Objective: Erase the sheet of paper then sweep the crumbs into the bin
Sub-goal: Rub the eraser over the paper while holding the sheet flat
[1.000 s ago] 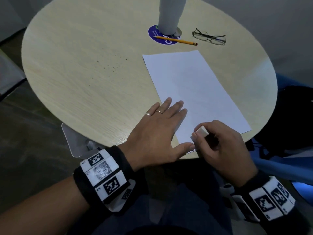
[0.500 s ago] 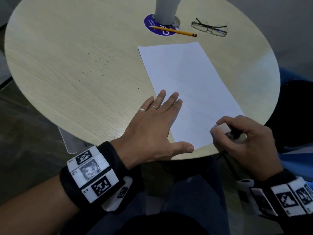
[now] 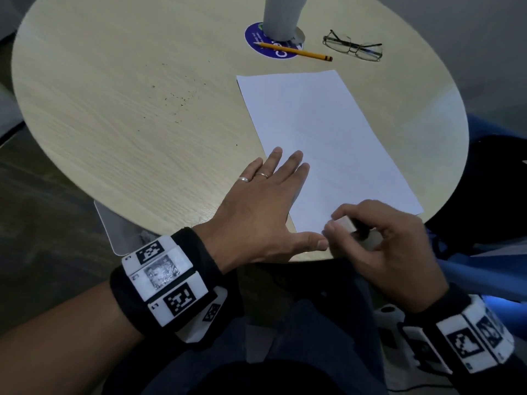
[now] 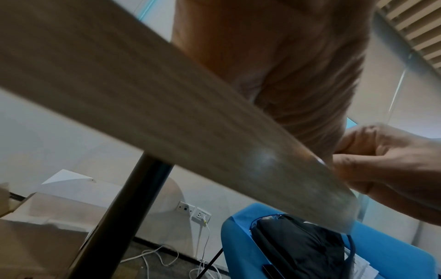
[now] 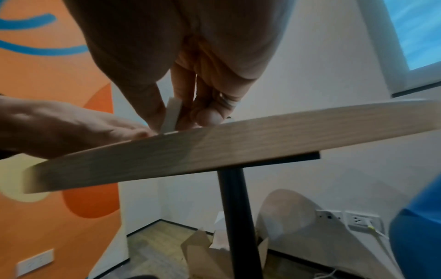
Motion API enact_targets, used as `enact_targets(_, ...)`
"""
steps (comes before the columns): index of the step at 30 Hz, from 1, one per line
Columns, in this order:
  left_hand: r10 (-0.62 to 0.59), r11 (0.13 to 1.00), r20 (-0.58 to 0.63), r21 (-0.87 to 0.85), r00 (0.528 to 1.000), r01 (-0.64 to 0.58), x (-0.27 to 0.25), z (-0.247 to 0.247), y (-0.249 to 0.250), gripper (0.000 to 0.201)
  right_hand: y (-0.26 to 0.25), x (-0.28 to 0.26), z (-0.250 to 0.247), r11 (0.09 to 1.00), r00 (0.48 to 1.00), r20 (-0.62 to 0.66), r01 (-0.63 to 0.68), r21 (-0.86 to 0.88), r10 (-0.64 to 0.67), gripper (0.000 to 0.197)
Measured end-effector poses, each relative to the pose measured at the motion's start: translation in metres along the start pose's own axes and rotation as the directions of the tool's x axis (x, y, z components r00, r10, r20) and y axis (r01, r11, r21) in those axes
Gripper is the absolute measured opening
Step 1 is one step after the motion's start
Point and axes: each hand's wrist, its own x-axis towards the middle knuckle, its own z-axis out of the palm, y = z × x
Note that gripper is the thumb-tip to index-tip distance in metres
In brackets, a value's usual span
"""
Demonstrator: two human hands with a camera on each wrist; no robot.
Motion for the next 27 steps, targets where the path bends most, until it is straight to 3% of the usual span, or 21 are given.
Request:
enact_targets(2,0.001,1.000,0.004,-0.006,1.000,-0.001,0.000,0.000,0.000,0.123,0.002,0.000,0.001,1.000,0.999,0.034,0.002,0.008,-0.002,0.010)
enact_targets(6,-0.005,1.000,0.011,0.013,1.000,0.005,0.000,0.001,0.001,0.123,0.017,0.002,-0.021,0.993,0.993,-0.024,-0.115,0.007,0.116,0.008)
enact_targets(11,0.002,1.000,0.011,0.009,1.000,-0.002,0.000,0.000,0.000,0.123,-0.002,-0.002,0.000,0.998,0.999,0.036,0.027,-0.049,-0.025,0.007)
enact_targets(16,0.008,1.000,0.014,0.023,1.000,-0.009,0.000,0.001,0.000,0.123,0.025,0.003,-0.026,0.992,0.990,-0.066,-0.126,-0.022,0.125,0.006)
enact_targets(20,0.018,0.998,0.027,0.059,0.999,-0.019,0.000,-0.001,0.000,0.121,0.009,0.004,-0.008,0.999,0.999,-0.031,-0.035,-0.028,0.034,0.009)
enact_targets(25,0.153,0.966,-0.041,0.217,0.987,-0.141,-0.013,0.009,0.001,0.094,0.014,0.011,-0.003,0.986,0.995,0.026,-0.104,0.133,0.101,0.006)
enact_targets(27,0.192,0.953,-0.038,0.248,0.981,-0.177,-0.015,0.013,0.004,0.092,0.016,0.014,-0.008,0.981,0.993,0.058,-0.109,0.160,0.101,0.005)
